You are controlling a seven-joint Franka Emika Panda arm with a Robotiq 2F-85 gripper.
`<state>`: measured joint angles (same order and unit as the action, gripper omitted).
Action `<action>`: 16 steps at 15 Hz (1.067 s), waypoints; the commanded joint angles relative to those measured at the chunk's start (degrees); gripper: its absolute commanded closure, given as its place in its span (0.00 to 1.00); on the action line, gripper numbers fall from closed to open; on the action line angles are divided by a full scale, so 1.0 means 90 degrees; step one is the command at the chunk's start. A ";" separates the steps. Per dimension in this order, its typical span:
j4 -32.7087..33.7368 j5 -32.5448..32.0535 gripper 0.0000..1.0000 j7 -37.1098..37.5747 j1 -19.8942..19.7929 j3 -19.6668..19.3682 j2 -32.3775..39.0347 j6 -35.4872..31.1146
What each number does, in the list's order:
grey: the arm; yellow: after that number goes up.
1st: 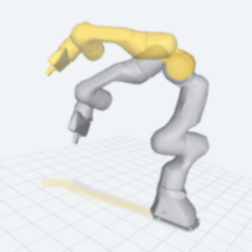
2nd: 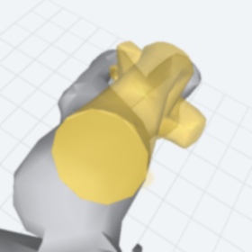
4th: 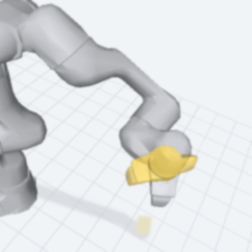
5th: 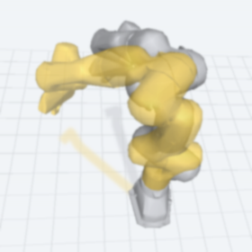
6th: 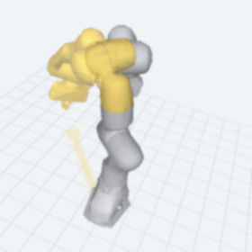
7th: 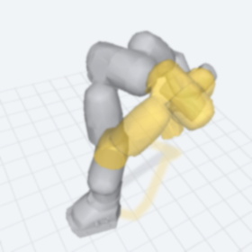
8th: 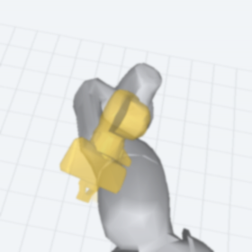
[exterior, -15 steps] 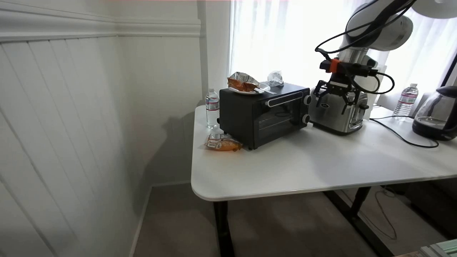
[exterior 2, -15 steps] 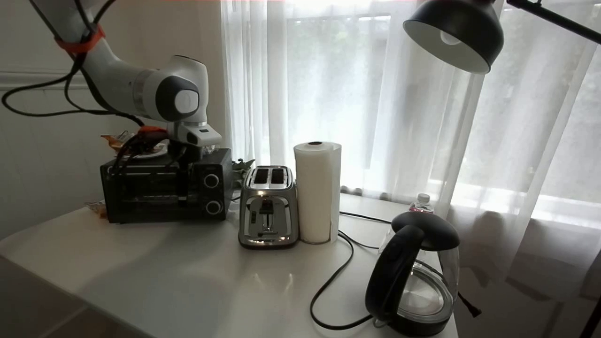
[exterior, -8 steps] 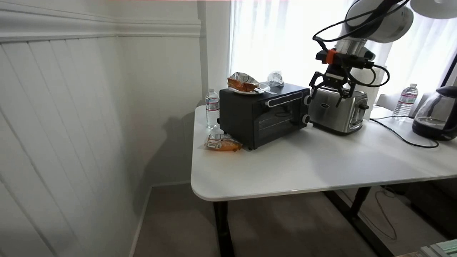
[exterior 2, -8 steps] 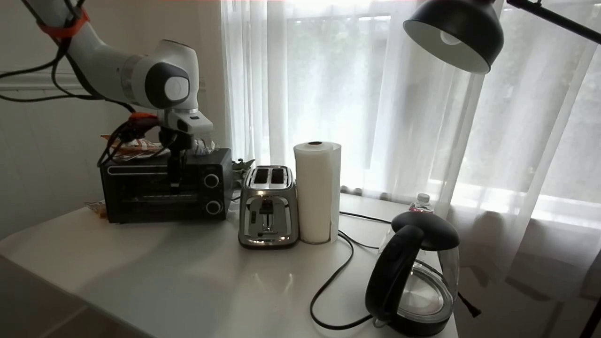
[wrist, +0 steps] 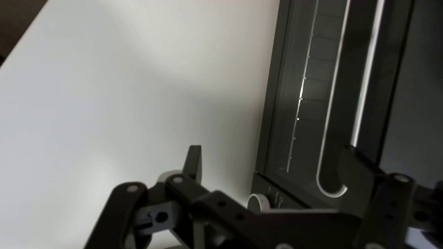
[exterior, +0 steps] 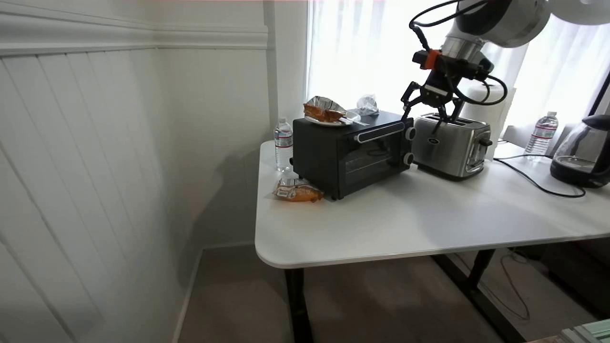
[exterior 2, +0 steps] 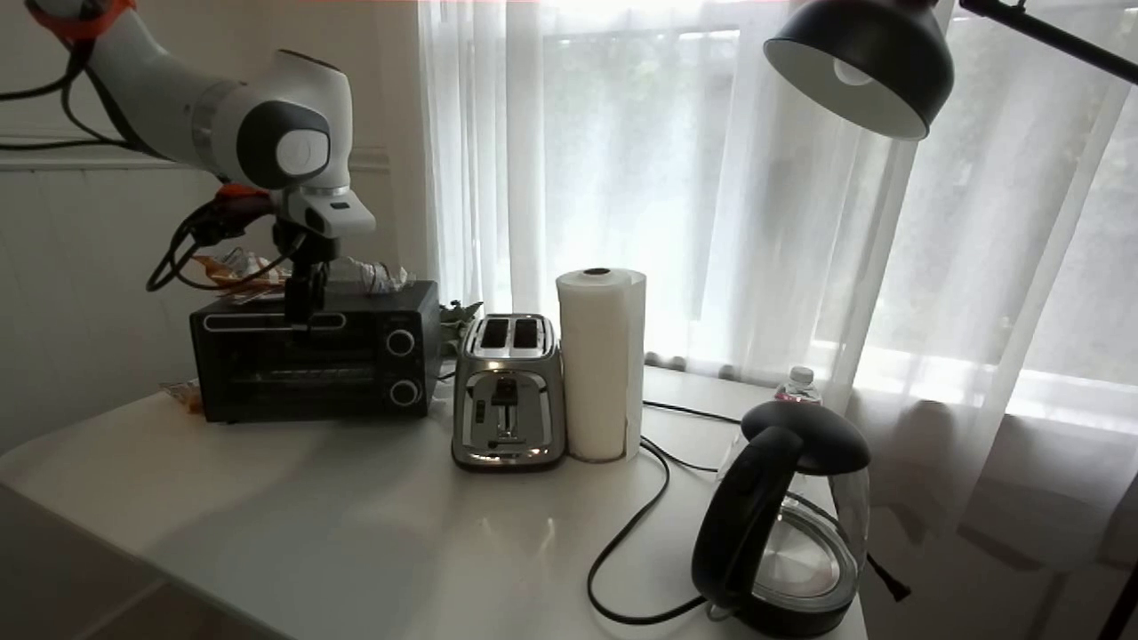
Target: Open the oven door fully
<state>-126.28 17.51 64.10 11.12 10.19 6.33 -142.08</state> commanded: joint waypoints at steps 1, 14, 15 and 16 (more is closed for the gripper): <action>-0.0029 0.0443 0.00 0.0194 0.0119 0.0097 0.0141 -0.0600; -0.0155 0.0590 0.00 -0.0067 0.0162 0.0214 0.0463 -0.1290; -0.0167 0.0617 0.00 -0.0110 0.0137 0.0214 0.0433 -0.1187; -0.0190 0.0597 0.00 -0.0165 0.0116 0.0203 0.0405 -0.1084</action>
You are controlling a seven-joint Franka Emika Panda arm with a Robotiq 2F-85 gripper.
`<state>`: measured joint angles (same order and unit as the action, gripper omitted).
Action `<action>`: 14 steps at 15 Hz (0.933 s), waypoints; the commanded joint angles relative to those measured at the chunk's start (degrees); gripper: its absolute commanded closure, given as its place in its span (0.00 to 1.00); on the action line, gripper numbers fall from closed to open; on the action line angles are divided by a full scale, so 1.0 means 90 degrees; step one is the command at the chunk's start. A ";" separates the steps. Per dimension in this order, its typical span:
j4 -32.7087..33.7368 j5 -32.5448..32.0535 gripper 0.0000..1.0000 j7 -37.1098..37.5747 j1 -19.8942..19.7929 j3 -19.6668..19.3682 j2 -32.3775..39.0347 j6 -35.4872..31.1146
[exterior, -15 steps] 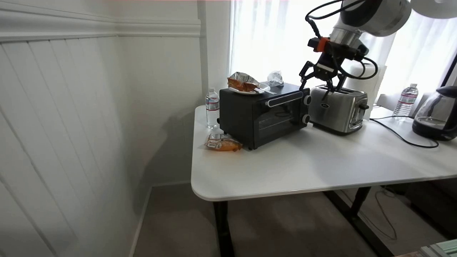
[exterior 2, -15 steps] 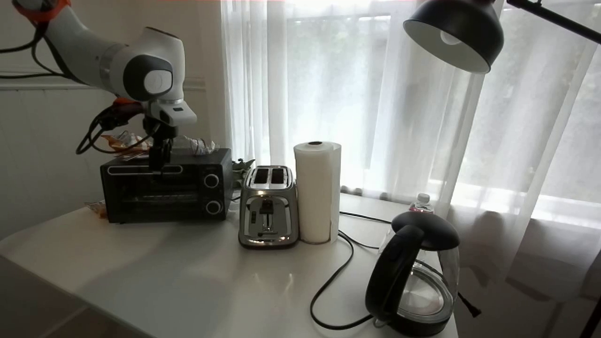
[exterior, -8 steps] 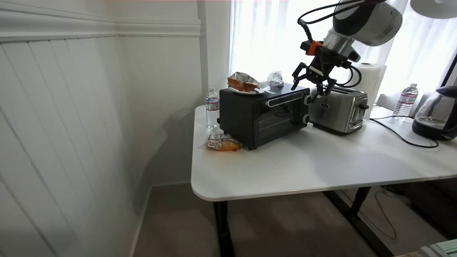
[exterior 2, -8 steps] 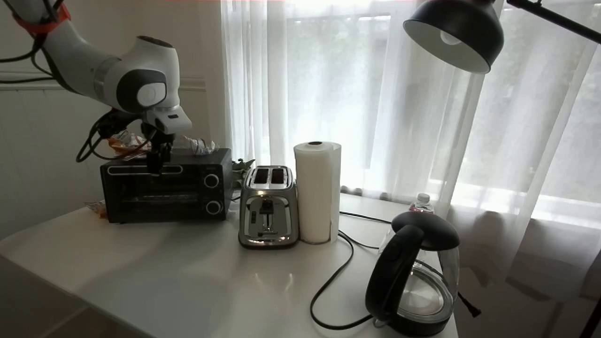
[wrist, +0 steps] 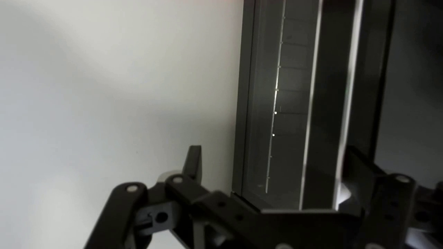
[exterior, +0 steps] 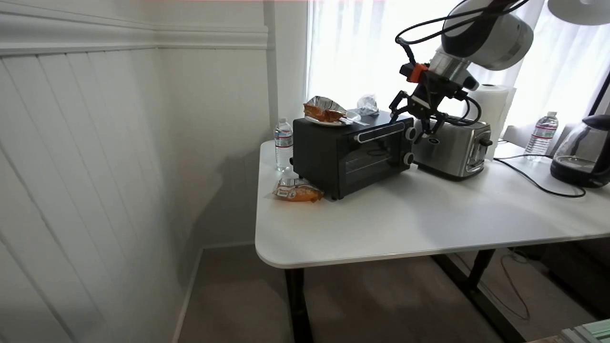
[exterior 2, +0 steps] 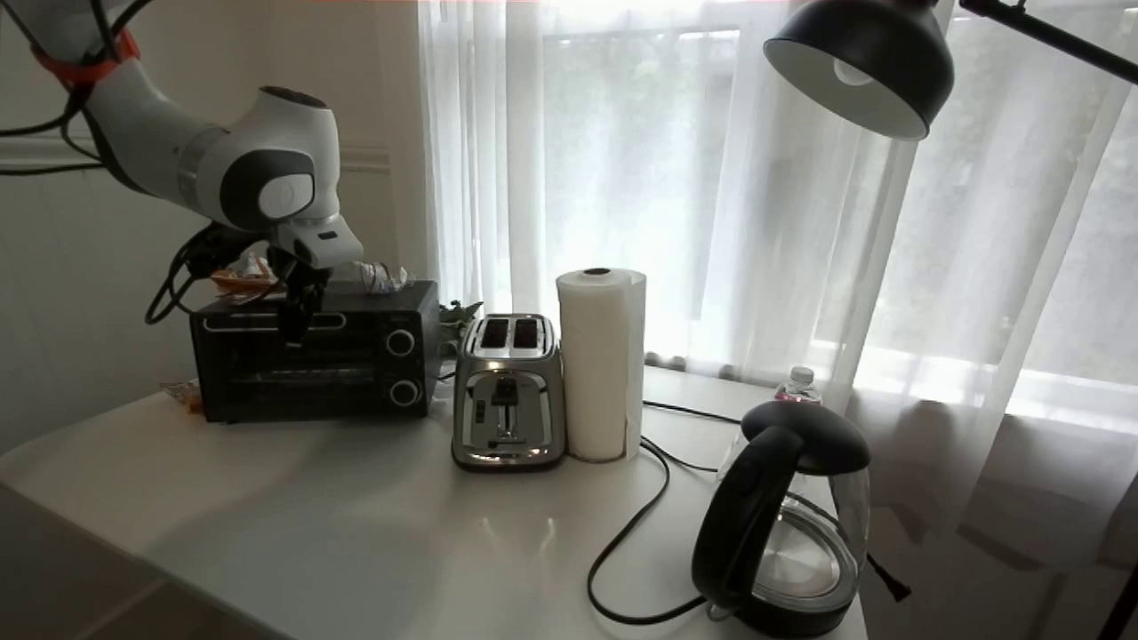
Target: Open the oven door fully
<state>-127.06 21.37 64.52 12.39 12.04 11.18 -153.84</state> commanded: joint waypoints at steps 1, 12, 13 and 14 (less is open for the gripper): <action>-0.0118 0.0134 0.00 -0.0232 -0.0032 -0.0019 -0.0155 0.0292; -0.0658 0.0607 0.00 -0.0974 -0.0322 -0.0154 -0.0572 0.0857; -0.0728 0.0763 0.00 -0.1146 -0.0356 -0.0150 -0.0616 0.0903; -0.0822 0.0925 0.00 -0.1347 -0.0385 -0.0150 -0.0661 0.0932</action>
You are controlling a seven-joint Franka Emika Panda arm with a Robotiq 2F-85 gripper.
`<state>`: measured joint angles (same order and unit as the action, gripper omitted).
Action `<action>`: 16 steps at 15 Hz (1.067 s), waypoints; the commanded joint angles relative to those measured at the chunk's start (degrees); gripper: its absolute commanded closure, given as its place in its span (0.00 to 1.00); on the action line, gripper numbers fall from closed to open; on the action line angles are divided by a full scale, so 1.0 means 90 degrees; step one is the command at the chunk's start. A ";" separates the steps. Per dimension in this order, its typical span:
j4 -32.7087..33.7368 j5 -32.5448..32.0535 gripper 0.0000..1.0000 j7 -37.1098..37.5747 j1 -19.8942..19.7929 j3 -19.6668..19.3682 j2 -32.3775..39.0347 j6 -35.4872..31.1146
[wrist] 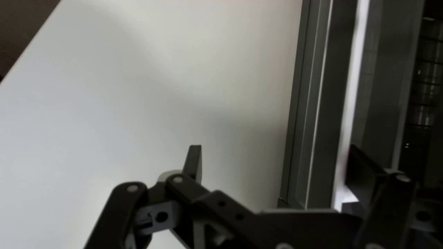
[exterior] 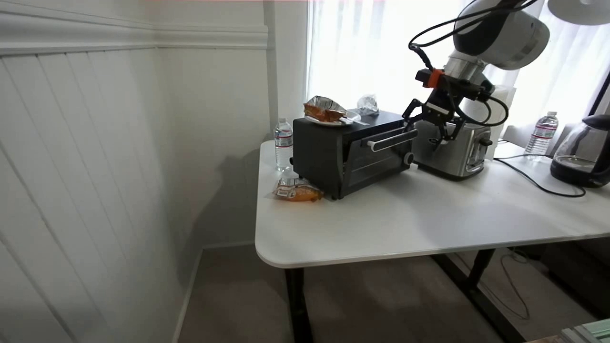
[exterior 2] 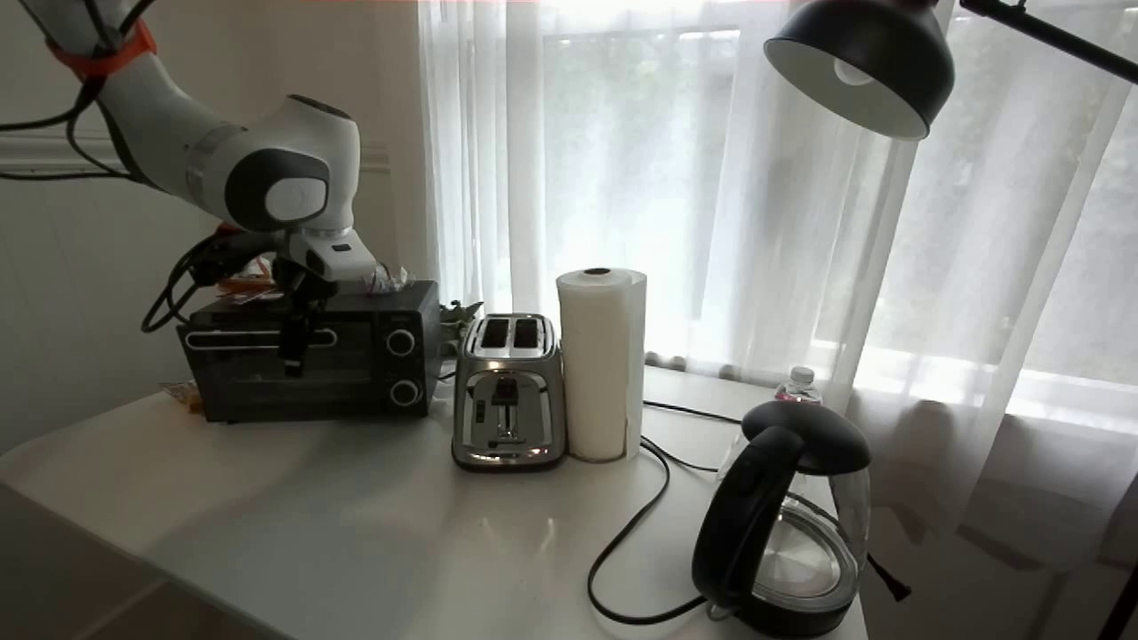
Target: Open the oven door fully
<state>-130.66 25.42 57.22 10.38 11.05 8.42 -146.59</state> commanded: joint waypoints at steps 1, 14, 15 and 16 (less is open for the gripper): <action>-0.0493 0.0655 0.00 -0.0742 -0.0195 -0.0043 -0.0396 0.0201; -0.1394 0.2996 0.00 -0.3824 -0.0656 -0.0558 -0.0401 0.1082; -0.1433 0.3068 0.00 -0.3956 -0.0692 -0.0613 -0.0354 0.1113; -0.1462 0.3108 0.00 -0.4061 -0.0720 -0.0667 -0.0307 0.1122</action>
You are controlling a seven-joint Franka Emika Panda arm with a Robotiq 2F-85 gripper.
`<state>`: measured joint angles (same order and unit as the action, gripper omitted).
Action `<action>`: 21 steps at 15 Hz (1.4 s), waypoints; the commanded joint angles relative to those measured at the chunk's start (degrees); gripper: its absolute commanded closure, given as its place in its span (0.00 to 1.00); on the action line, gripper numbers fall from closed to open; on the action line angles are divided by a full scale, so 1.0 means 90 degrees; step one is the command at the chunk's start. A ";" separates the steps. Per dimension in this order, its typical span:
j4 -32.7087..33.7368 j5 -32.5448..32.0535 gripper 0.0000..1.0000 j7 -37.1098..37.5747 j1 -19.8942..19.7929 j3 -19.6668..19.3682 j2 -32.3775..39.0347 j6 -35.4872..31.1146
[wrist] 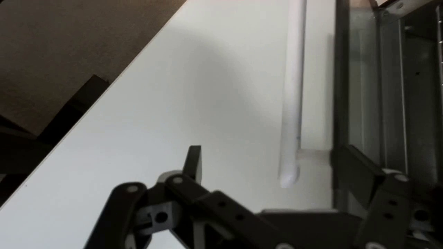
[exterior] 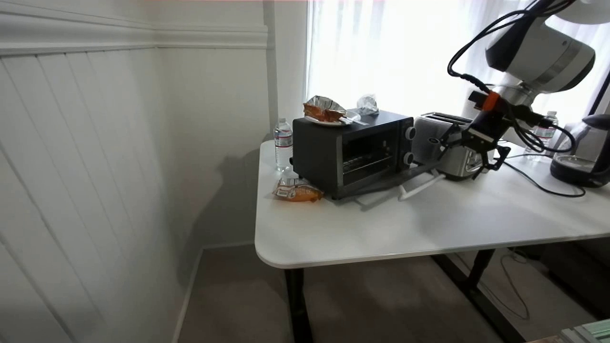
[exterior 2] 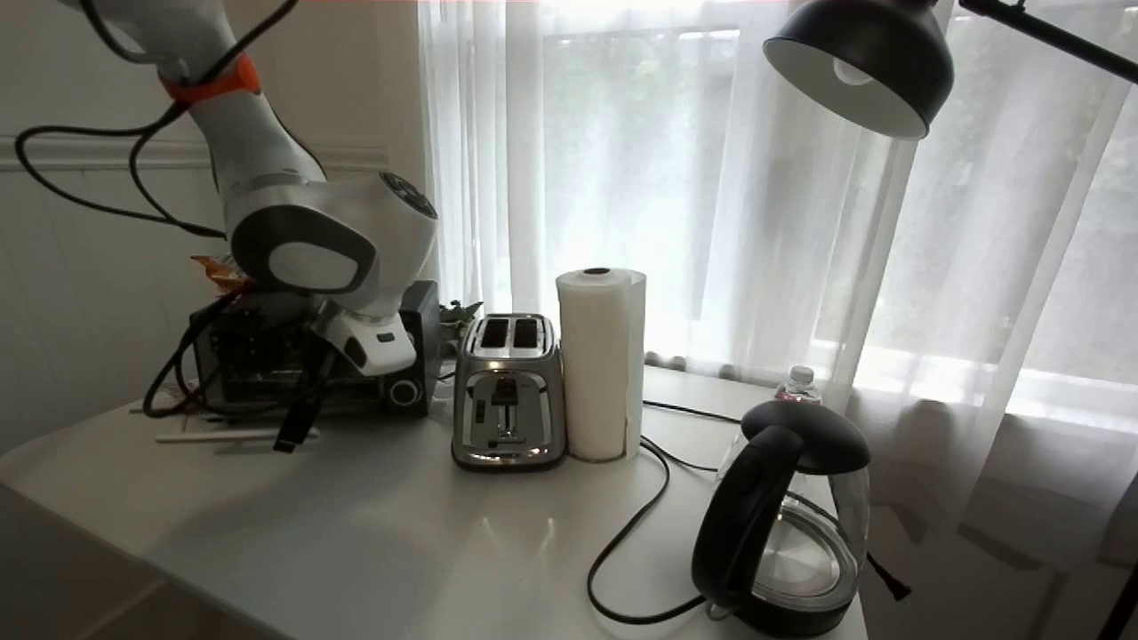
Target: Open the oven door fully
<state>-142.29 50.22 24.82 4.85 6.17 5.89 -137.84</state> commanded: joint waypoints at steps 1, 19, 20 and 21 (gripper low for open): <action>-0.0190 0.0377 0.00 -0.0526 -0.0122 -0.0169 0.0020 0.0143; 0.0971 -0.4332 0.00 0.0908 0.0388 0.0319 -0.1451 -0.0117; 0.1063 -0.4302 0.00 0.0738 0.0422 0.0380 -0.1516 -0.0144; 0.1123 -0.4173 0.00 0.0431 0.0477 0.0426 -0.1598 -0.0151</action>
<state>-133.50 12.89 33.00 8.14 8.98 -5.90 -139.72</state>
